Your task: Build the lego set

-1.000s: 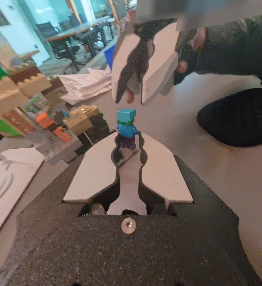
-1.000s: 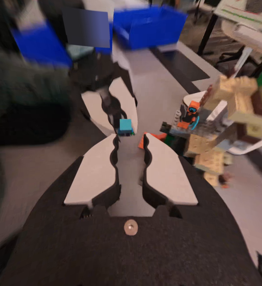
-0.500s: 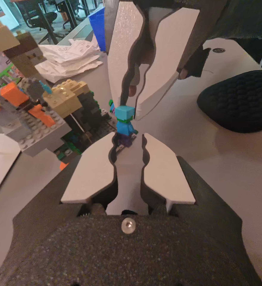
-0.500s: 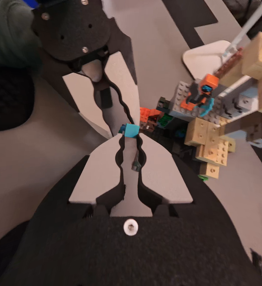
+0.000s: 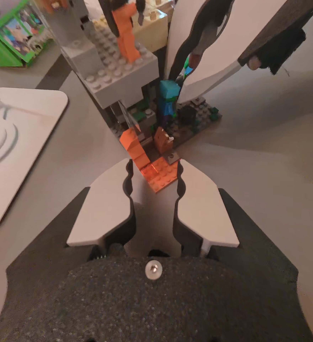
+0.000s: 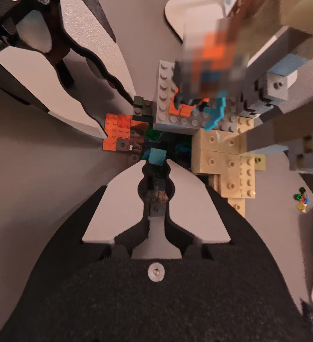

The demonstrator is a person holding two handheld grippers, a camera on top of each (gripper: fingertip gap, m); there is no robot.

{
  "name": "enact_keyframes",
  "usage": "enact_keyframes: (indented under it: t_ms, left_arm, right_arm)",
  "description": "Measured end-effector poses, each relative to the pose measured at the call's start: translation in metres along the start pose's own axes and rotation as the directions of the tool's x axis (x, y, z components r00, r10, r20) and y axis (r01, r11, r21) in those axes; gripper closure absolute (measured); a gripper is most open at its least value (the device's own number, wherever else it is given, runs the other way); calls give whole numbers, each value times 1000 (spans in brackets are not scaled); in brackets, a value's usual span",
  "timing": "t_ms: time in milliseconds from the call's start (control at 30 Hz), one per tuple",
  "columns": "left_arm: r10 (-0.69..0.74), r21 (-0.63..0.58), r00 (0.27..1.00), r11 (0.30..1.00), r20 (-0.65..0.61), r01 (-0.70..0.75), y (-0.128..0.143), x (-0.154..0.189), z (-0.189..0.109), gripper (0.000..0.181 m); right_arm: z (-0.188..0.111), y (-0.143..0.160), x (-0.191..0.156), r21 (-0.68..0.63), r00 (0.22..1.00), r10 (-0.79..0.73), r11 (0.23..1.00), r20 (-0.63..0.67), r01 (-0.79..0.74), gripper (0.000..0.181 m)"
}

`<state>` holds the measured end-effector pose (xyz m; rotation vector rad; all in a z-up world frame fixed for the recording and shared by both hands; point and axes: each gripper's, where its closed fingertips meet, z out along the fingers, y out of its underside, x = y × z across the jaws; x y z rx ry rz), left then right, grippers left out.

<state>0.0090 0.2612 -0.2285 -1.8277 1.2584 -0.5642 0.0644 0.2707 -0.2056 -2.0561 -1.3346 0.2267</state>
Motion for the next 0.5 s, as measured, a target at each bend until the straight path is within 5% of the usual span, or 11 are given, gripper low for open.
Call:
enact_keyframes:
  t_ms: [500]
  left_arm:
    - [27, -15, 996, 999, -86, -28, -5, -1, 12, 135]
  right_arm:
    - [17, -2, 0, -120, 993, -68, 991, -101, 55, 167]
